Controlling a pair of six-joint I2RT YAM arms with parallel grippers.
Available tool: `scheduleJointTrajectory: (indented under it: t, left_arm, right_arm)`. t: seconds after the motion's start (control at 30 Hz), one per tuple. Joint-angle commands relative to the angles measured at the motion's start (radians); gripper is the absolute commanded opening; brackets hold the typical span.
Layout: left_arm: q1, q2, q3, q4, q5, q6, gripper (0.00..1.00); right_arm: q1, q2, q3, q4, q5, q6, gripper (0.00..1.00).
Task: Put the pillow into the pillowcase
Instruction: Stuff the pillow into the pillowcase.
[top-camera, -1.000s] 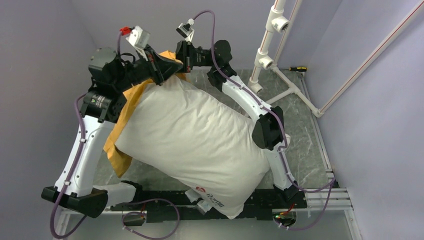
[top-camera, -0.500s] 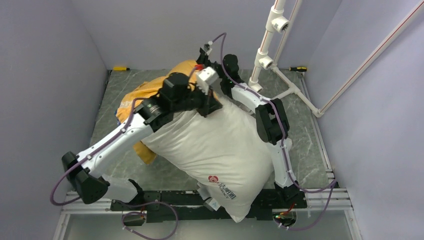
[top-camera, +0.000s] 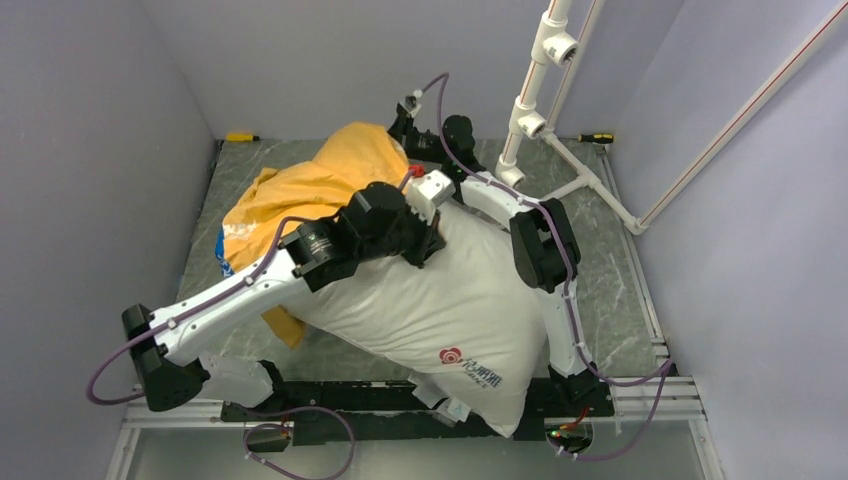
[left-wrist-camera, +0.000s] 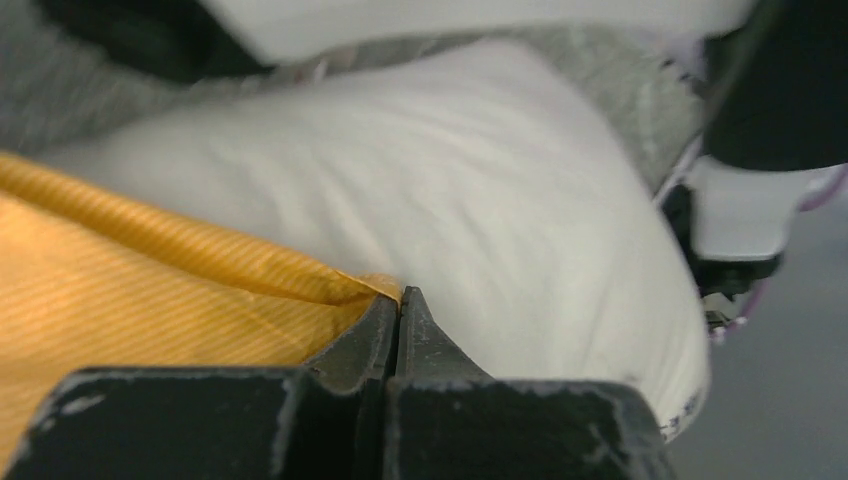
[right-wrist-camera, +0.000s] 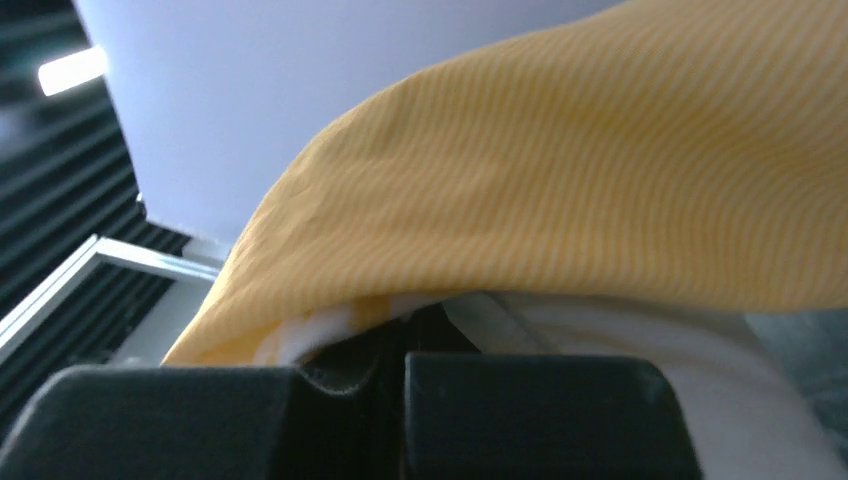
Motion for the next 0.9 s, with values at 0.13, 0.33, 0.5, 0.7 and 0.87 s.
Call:
scheduleJointTrajectory:
  t: [0.13,0.33,0.5,0.7,0.87]
  left_arm:
    - [-0.028,-0.200,-0.057,-0.188,-0.158,-0.063,0.51]
    - [-0.027,-0.210,0.134,-0.338,-0.390,-0.055,0.98]
    - [0.112,-0.063,0.389,-0.565,-0.450,-0.122,0.99]
    - [0.381,0.141,0.649,-0.676,-0.150,-0.138,0.99]
    - [0.500,0.274,0.813,-0.642,-0.016,-0.124,1.00]
  right_arm:
    - [-0.010,-0.047,-0.061,-0.100,0.003,-0.116,0.00]
    - [-0.001,0.026,-0.034,-0.036,-0.010,-0.051,0.00]
    - [0.001,0.046,-0.001,-0.055,-0.014,-0.051,0.00]
    - [0.006,0.031,-0.012,-0.072,-0.035,-0.067,0.00]
    - [0.011,0.021,-0.030,-0.019,-0.042,-0.040,0.00]
